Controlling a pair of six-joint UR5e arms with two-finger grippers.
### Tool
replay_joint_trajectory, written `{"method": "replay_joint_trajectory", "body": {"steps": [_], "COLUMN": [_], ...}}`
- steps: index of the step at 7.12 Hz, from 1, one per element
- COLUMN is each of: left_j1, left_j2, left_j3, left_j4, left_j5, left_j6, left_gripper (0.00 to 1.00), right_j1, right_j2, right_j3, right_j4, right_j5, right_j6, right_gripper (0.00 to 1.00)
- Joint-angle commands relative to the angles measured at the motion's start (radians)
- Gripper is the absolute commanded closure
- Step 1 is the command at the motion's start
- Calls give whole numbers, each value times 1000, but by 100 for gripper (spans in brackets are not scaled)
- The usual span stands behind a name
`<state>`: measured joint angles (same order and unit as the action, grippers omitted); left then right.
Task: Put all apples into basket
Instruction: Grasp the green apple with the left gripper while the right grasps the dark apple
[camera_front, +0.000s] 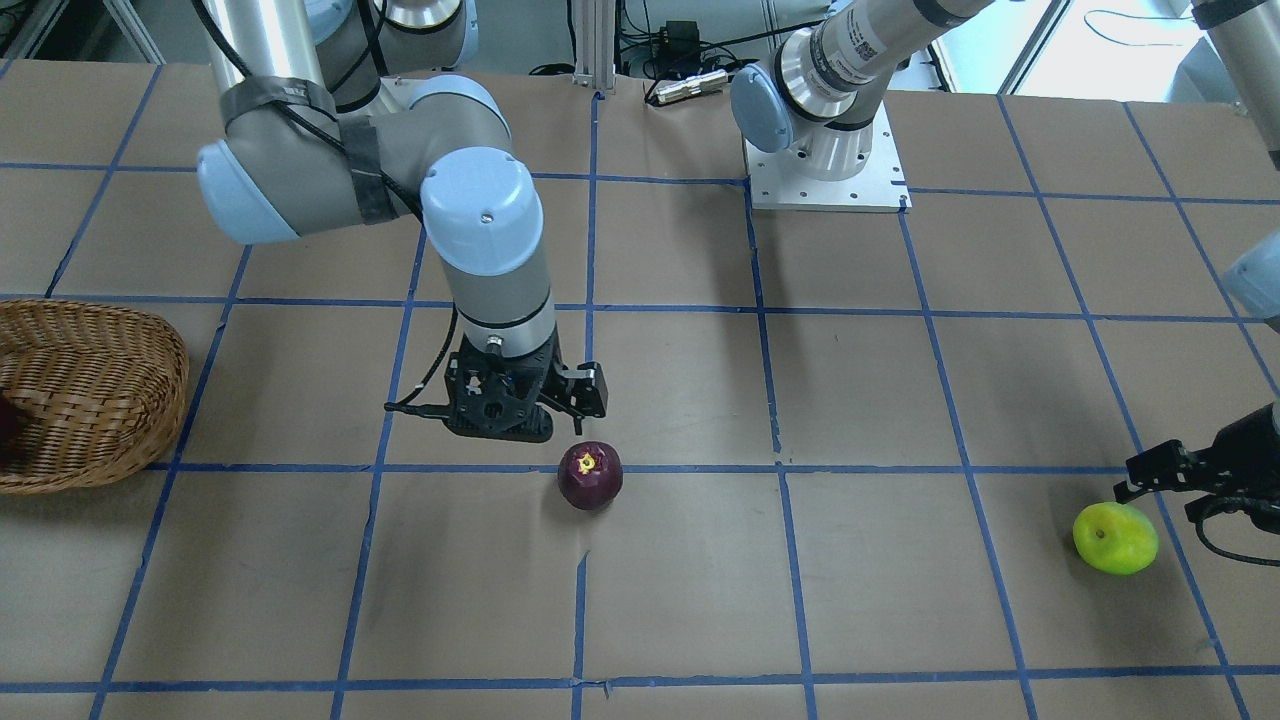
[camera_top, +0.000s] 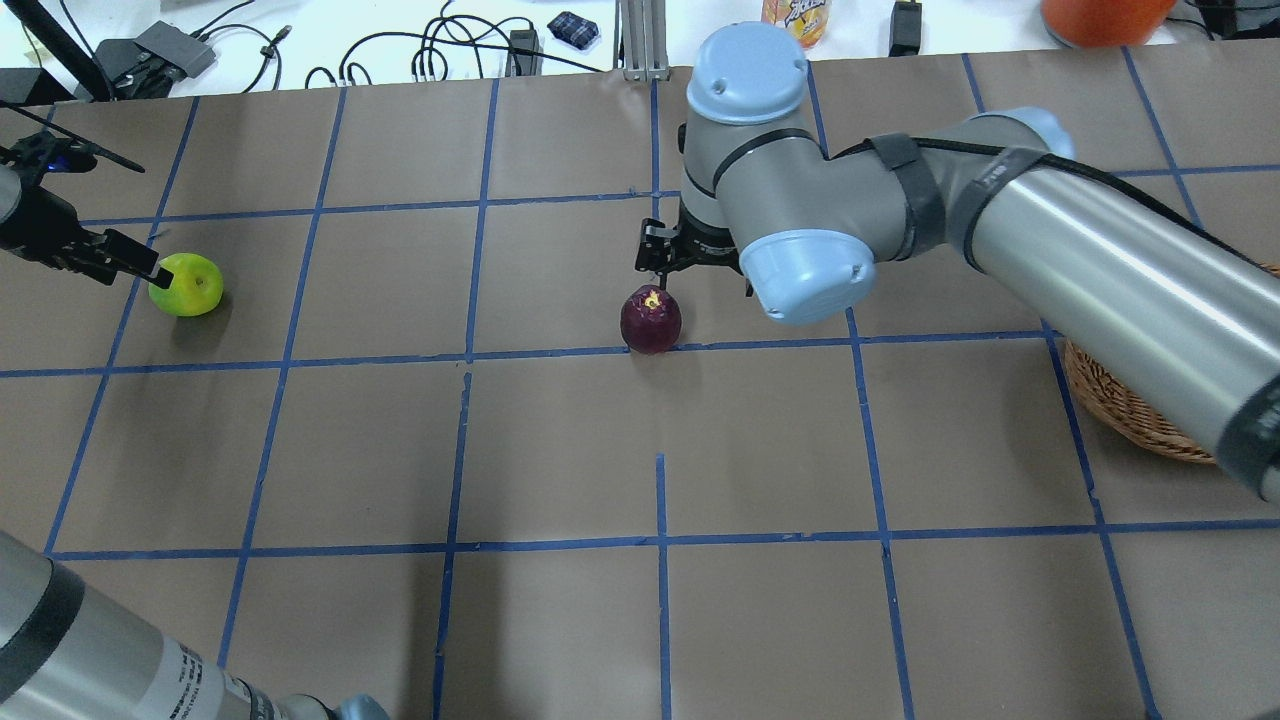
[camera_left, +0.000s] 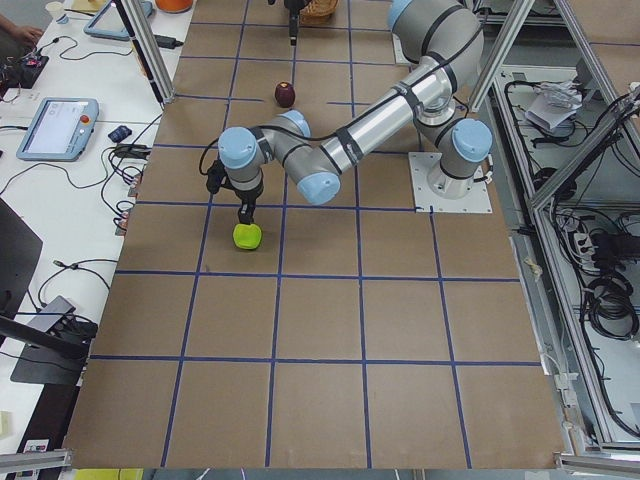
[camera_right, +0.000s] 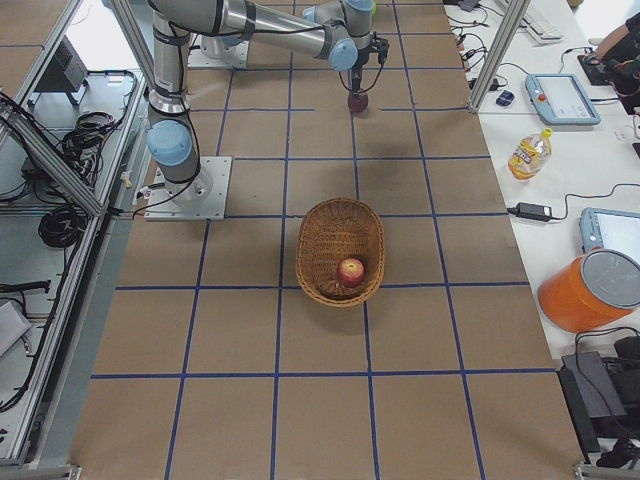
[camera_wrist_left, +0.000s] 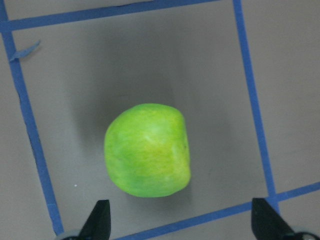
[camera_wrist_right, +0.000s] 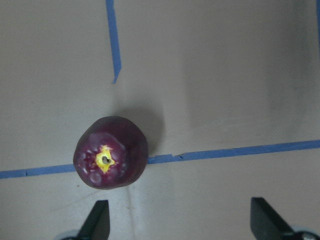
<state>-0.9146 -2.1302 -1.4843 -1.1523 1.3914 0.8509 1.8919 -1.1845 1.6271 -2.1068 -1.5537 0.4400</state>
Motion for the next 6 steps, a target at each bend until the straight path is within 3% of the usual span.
{"method": "replay_joint_trajectory", "body": {"steps": [1, 6], "left_j1": [10, 8], "left_j2": [-57, -99], "left_j3": [9, 7], "left_j4": [6, 8], "left_j5": [-55, -118], "left_j6": [-12, -33], "left_gripper": [0, 0], "right_j1": [61, 90], "right_j2": [119, 244], "right_j3": [-68, -56], "right_j4": [-41, -191], "right_j5": [-12, -77], "right_j6": [71, 68], "right_gripper": [0, 0]}}
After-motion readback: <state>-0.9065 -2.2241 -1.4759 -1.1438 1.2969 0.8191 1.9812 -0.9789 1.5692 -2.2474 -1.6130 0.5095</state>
